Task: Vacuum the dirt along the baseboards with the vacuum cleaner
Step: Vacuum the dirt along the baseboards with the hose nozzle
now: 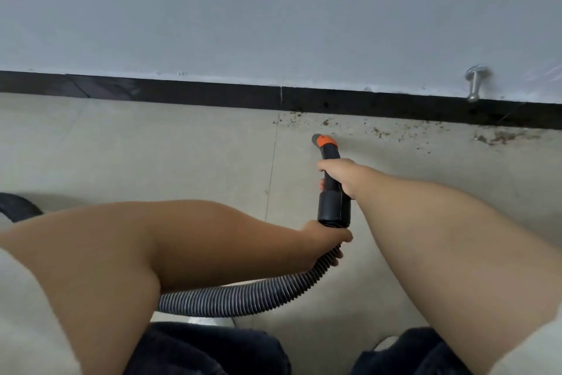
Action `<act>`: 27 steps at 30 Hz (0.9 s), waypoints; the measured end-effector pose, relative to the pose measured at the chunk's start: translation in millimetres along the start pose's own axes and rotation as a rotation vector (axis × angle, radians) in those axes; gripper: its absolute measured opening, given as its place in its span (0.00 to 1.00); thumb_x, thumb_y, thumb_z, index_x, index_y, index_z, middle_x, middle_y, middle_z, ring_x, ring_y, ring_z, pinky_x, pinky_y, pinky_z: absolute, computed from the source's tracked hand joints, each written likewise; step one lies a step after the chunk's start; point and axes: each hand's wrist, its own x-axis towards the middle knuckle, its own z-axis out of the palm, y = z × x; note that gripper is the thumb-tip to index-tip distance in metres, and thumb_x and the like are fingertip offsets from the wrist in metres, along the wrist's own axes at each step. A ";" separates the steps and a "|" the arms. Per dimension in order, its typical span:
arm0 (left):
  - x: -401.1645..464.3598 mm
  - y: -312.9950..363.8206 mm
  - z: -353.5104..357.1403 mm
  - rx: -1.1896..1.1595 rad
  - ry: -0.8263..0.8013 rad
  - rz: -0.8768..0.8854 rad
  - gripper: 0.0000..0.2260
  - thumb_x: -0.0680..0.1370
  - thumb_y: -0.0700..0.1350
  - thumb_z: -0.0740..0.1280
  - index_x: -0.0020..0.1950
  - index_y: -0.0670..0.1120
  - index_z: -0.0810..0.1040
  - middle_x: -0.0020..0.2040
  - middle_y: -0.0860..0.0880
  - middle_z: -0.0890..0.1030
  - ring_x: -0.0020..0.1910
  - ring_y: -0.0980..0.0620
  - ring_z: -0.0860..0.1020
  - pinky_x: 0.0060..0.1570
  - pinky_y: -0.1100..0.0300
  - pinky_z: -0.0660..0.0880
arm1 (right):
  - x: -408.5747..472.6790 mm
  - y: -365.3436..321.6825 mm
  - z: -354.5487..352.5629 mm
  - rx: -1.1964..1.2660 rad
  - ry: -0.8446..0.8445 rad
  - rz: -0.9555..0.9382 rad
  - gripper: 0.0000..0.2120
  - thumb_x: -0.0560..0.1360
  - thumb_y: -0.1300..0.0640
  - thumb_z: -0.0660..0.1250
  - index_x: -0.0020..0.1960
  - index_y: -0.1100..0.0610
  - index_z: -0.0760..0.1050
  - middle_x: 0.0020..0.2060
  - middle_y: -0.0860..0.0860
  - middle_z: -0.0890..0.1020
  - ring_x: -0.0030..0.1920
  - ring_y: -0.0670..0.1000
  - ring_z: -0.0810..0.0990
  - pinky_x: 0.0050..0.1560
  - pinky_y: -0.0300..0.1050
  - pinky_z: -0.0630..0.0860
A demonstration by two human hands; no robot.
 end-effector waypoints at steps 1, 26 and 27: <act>4.6 1.0 -0.3 -0.007 0.006 0.006 0.16 0.73 0.42 0.71 0.58 0.38 0.74 0.34 0.46 0.77 0.30 0.49 0.76 0.41 0.56 0.78 | 2.8 -2.0 -0.1 -0.004 -0.005 -0.003 0.09 0.77 0.62 0.63 0.55 0.62 0.67 0.32 0.57 0.74 0.28 0.53 0.74 0.28 0.44 0.73; 45.4 9.4 -36.5 0.092 0.067 0.079 0.09 0.73 0.44 0.69 0.51 0.46 0.73 0.35 0.48 0.78 0.30 0.51 0.74 0.37 0.61 0.73 | 46.3 -16.8 14.8 0.150 0.003 -0.014 0.06 0.75 0.61 0.65 0.47 0.60 0.68 0.31 0.56 0.76 0.26 0.52 0.75 0.33 0.44 0.76; 46.7 11.2 -36.7 0.093 0.070 0.079 0.09 0.73 0.44 0.69 0.51 0.46 0.73 0.35 0.48 0.78 0.30 0.52 0.74 0.36 0.61 0.73 | 47.1 -18.8 14.0 0.142 0.003 -0.018 0.06 0.75 0.61 0.65 0.48 0.60 0.68 0.31 0.56 0.76 0.26 0.52 0.75 0.32 0.43 0.76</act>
